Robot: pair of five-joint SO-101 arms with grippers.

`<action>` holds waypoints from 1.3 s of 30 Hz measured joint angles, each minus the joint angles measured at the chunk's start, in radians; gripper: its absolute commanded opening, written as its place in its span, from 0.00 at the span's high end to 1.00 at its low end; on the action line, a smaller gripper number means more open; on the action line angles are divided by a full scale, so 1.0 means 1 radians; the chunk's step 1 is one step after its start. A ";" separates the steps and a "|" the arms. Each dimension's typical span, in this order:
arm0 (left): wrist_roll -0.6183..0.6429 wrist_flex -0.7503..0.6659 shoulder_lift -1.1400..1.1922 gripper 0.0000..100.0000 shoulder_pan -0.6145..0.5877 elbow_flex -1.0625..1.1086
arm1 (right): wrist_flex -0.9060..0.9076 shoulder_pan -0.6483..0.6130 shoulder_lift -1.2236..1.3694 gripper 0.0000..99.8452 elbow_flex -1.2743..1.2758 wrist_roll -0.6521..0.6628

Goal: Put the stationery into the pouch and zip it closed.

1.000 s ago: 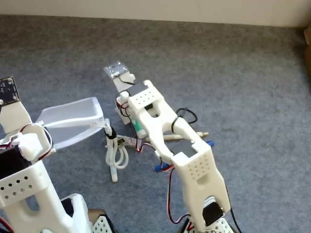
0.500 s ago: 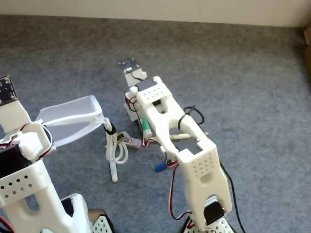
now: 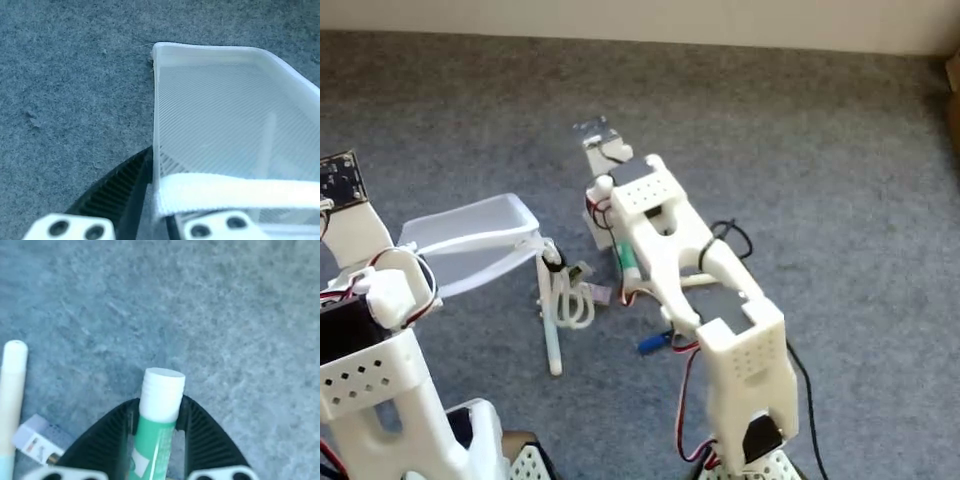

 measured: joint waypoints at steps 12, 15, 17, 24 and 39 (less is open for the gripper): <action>0.000 -0.006 0.000 0.99 0.000 0.000 | -0.129 0.000 -0.267 0.97 0.295 0.000; 0.000 -0.006 0.000 0.99 0.000 0.000 | -0.207 -0.003 -0.347 0.97 0.402 0.000; 0.000 -0.006 0.000 0.99 0.000 0.000 | -0.245 -0.015 -0.390 0.97 0.457 0.000; 0.000 -0.006 0.000 0.99 0.000 0.000 | -0.284 -0.046 -0.520 0.97 0.543 0.000; 0.000 -0.006 0.000 0.99 0.005 0.000 | -0.284 -0.084 -0.793 0.97 0.652 0.000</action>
